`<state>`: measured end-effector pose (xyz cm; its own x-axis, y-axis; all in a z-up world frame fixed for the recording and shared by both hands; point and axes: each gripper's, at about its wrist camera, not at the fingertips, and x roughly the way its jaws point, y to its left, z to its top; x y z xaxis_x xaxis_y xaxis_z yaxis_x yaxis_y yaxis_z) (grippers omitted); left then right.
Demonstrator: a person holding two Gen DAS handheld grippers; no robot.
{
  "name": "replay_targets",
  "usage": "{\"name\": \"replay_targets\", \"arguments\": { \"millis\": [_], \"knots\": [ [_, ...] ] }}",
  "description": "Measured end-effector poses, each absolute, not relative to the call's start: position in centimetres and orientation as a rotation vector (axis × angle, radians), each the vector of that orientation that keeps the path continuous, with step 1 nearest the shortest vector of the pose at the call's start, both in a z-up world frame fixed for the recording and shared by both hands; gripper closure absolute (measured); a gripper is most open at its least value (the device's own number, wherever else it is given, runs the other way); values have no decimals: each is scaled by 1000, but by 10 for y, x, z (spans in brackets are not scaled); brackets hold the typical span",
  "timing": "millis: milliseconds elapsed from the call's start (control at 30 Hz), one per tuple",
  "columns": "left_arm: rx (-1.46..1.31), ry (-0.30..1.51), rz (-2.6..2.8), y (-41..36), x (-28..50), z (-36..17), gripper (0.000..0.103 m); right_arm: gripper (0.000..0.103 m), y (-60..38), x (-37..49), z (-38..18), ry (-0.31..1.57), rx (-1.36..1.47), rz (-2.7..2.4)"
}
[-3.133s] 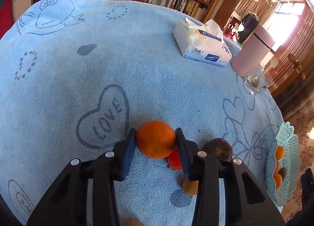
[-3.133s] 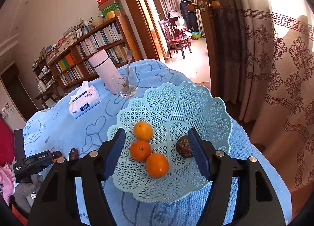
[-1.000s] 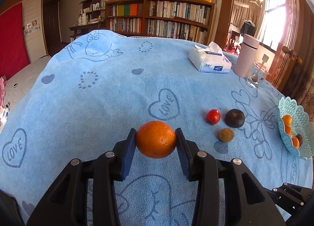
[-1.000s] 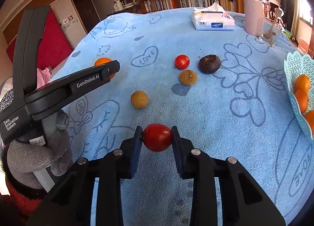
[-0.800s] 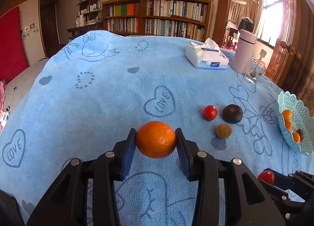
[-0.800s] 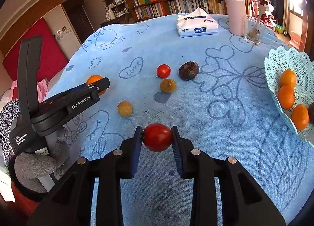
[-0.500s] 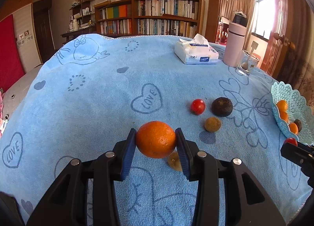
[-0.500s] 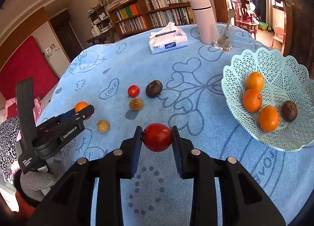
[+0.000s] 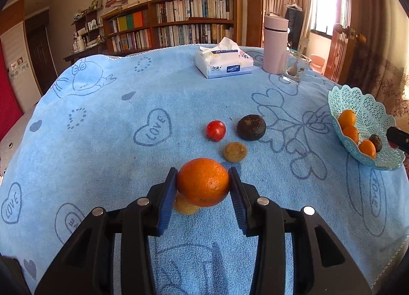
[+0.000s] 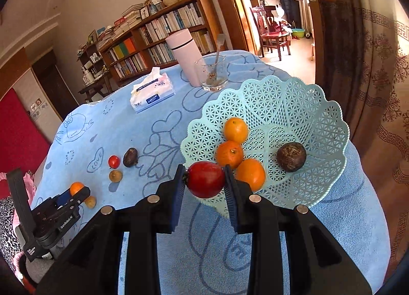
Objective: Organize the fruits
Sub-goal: 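Carry the red tomato into the mint-green basket and open the right tool, then carry the held orange into the basket and open the left tool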
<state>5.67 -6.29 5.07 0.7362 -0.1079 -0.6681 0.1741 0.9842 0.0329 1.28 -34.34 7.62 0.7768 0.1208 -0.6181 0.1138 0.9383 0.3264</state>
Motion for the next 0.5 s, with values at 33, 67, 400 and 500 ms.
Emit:
{"name": "replay_targets", "arguments": {
  "millis": [33, 67, 400, 500],
  "knots": [
    [100, 728, -161, -66, 56, 51, 62, 72, -351, 14, 75, 683, 376, -15],
    [104, 728, -168, -70, 55, 51, 62, 72, -359, 15, 73, 684, 390, -33],
    [149, 735, -250, -107, 49, 51, 62, 52, -409, 16, 59, 691, 516, -134],
    [166, 730, -277, -120, 47, 54, 62, 47, -412, 11, 64, 667, 533, -145]
  ]
}}
